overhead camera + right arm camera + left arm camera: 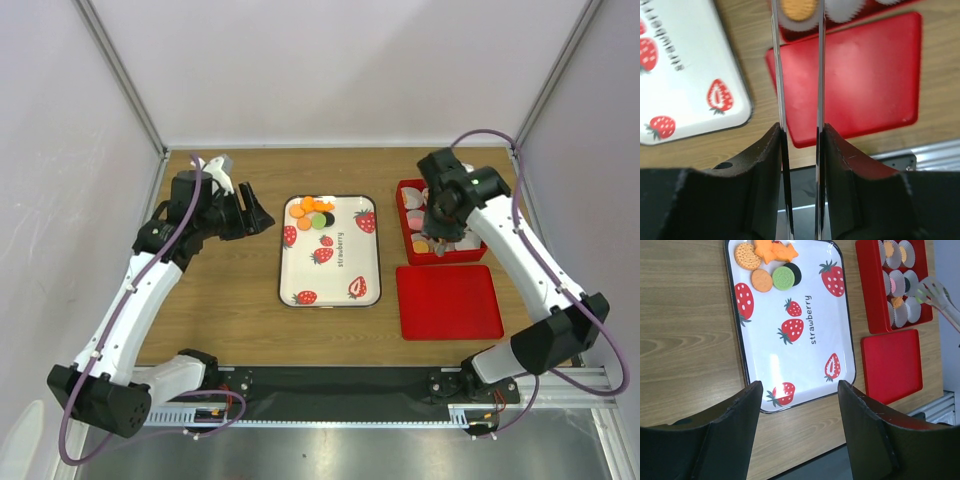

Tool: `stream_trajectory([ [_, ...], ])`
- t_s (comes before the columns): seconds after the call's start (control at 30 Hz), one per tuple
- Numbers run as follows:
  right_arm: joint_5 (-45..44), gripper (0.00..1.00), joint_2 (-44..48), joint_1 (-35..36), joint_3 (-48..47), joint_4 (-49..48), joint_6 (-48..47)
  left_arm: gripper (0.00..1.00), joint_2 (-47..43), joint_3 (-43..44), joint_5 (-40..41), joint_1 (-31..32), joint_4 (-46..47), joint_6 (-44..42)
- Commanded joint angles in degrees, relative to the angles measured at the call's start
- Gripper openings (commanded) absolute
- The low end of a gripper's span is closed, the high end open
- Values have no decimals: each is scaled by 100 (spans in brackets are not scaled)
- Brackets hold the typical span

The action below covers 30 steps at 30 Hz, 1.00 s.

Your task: Pack the cookies

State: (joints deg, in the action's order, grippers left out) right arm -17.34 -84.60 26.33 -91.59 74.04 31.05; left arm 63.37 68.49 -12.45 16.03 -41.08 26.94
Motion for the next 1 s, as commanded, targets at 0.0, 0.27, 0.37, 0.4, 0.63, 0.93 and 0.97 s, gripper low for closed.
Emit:
stream_trajectory([
  [0.0,-129,31,330,-460,229,32,-2,68,26,-37,-196,-39,232,57],
  [0.27,-50,31,541,-1208,853,-276,-239,67,70,-64,-285,-39,232,57],
  [0.37,-15,31,515,-1384,985,-486,-310,67,79,-64,-320,-39,250,57],
  [0.4,-6,31,488,-1428,1072,-522,-336,67,79,-64,-328,-39,250,66],
  [0.63,47,31,400,-1657,1354,-882,-389,67,105,-37,-346,-39,250,48],
  [0.93,82,31,374,-1833,1653,-1172,-442,67,122,-29,-355,-39,258,48],
  [0.97,82,31,382,-1833,1688,-1190,-450,67,123,-29,-346,-39,258,48],
])
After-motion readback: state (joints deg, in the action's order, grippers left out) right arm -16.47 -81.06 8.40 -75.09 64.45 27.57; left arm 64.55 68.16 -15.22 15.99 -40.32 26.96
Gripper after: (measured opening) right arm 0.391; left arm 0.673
